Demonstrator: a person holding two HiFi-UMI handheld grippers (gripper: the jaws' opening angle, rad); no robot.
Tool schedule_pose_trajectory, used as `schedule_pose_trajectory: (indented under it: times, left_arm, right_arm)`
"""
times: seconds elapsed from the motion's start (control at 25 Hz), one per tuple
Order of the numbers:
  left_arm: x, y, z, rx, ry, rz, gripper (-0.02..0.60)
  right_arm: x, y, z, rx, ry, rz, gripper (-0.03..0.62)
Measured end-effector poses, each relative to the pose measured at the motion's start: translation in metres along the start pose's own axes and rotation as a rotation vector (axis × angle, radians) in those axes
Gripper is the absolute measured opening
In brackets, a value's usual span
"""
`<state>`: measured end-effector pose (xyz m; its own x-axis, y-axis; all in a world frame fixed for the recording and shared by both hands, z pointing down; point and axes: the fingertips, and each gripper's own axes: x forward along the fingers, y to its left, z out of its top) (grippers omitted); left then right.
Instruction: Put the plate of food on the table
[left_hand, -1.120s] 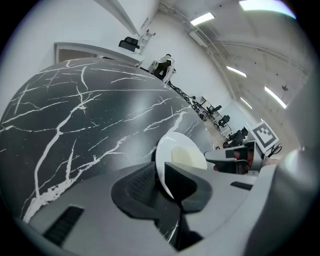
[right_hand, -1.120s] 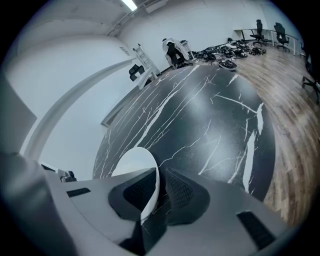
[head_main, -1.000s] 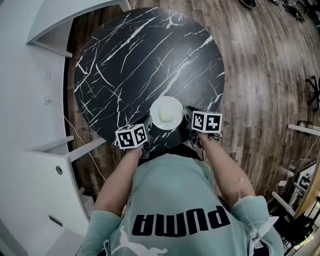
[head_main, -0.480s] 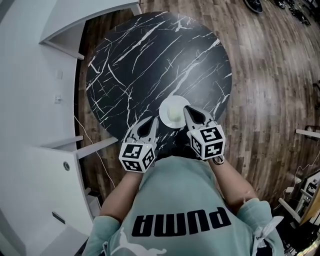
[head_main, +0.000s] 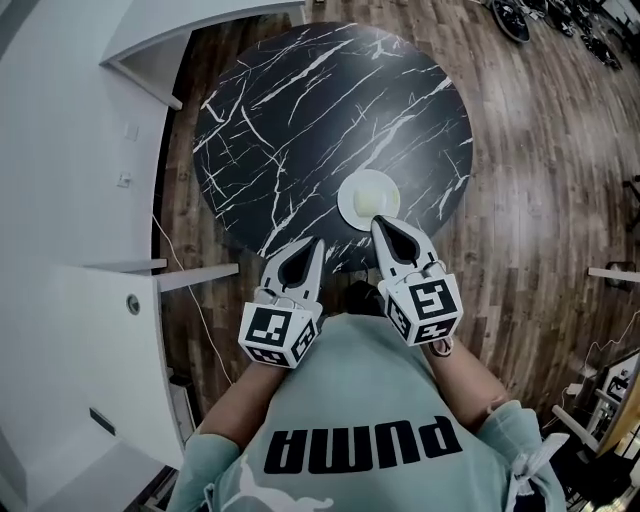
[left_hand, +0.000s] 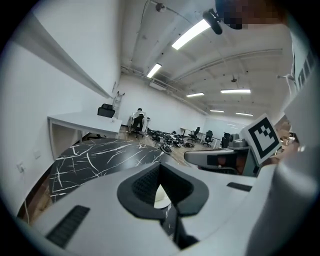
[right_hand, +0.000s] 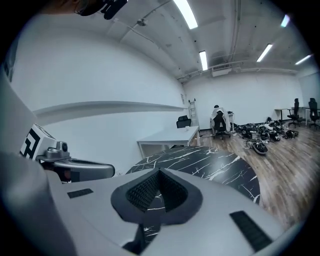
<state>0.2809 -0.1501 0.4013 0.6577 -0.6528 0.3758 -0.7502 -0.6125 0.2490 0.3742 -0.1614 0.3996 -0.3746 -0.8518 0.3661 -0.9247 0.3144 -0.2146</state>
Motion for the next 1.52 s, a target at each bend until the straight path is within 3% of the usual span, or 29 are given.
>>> schedule_pose_trajectory:
  times: [0.28, 0.6, 0.8, 1.12, 1.52]
  left_arm:
    - [-0.084, -0.011, -0.006, 0.032, -0.068, 0.040, 0.006]
    - [-0.156, -0.032, -0.027, -0.067, -0.133, 0.014, 0.006]
    - [-0.179, -0.060, -0.038, -0.030, -0.150, 0.004, 0.006]
    - [-0.197, -0.090, -0.047, -0.018, -0.183, 0.062, 0.006]
    - [-0.176, -0.175, -0.046, 0.000, -0.193, 0.110, 0.006]
  right_arm:
    - [-0.046, 0.064, -0.003, -0.060, -0.048, -0.007, 0.008]
    - [-0.108, 0.115, -0.020, -0.096, -0.048, -0.024, 0.008]
    - [-0.145, 0.125, -0.030, -0.141, -0.020, -0.045, 0.008]
    - [-0.180, 0.135, -0.040, -0.173, -0.039, 0.016, 0.008]
    - [-0.250, 0.080, -0.030, -0.205, -0.121, 0.055, 0.008]
